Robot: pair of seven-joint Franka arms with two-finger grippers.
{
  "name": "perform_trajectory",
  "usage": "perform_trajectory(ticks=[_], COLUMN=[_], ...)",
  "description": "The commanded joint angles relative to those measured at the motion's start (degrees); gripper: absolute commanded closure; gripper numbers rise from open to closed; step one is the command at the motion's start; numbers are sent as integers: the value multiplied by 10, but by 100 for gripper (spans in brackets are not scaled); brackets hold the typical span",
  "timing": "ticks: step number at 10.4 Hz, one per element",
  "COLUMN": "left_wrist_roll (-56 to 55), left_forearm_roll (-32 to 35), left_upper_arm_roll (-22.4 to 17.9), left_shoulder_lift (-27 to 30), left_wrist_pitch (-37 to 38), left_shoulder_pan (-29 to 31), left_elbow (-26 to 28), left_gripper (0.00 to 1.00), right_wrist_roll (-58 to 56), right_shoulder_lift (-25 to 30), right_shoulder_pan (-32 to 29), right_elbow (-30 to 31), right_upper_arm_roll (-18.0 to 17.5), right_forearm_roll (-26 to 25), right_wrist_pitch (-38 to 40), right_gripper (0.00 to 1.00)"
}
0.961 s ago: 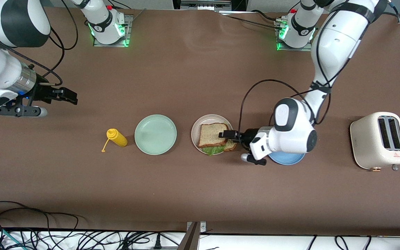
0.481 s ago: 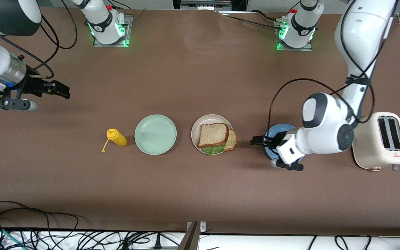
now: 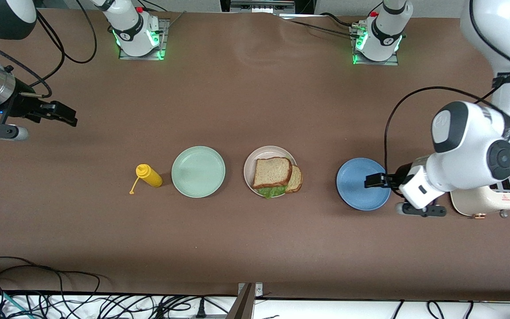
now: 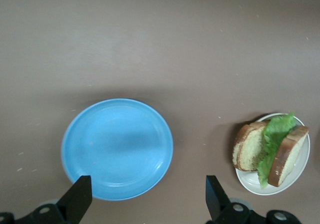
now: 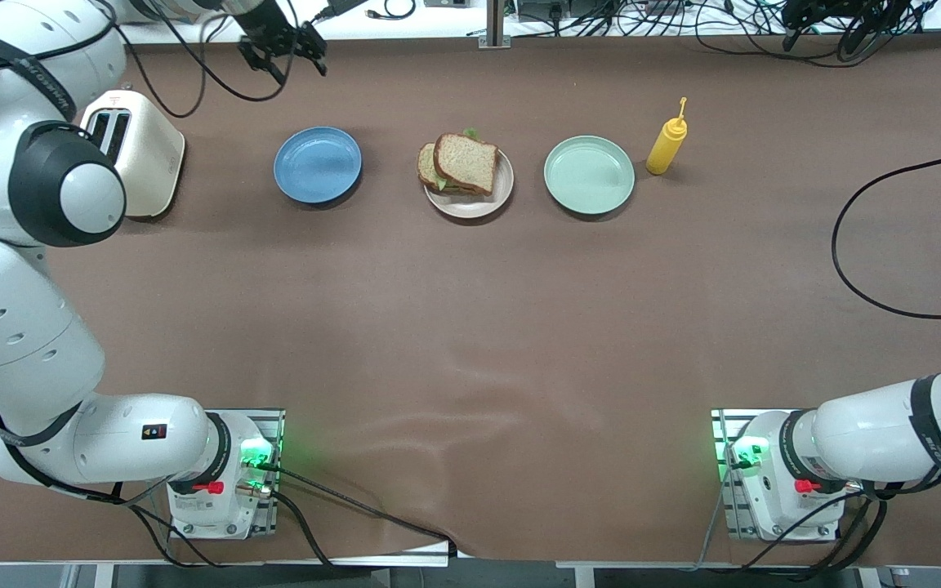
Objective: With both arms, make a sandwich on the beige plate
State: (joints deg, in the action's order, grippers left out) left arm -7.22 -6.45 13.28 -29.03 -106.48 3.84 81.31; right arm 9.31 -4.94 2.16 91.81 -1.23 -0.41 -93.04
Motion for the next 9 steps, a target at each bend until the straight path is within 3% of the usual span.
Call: perform_trajectory(ticks=[1, 4, 5, 8, 9], left_wrist_roll=[-22, 38, 68, 70, 75], left_forearm_roll=[32, 54, 85, 92, 92], left_upper_arm_roll=[-11, -11, -13, -15, -44], left_shoulder_lift=[78, 149, 171, 214, 219], left_wrist_pitch=[83, 152, 153, 167, 167], left_shoulder_pan=[8, 30, 31, 27, 5], left_elbow=[9, 9, 9, 21, 30], left_gripper=[0, 0, 0, 0, 0], right_wrist_roll=[14, 10, 11, 11, 11], right_shoulder_lift=[-9, -14, -16, -16, -16], right_shoulder_pan=[-3, -1, 1, 4, 4], right_elbow=[-26, -45, -48, -49, -49], right_upper_arm_roll=[-3, -4, -6, -9, -9], right_forearm_roll=[-2, 0, 0, 2, 20], right_wrist_pitch=[8, 8, 8, 8, 8], right_gripper=[0, 0, 0, 0, 0])
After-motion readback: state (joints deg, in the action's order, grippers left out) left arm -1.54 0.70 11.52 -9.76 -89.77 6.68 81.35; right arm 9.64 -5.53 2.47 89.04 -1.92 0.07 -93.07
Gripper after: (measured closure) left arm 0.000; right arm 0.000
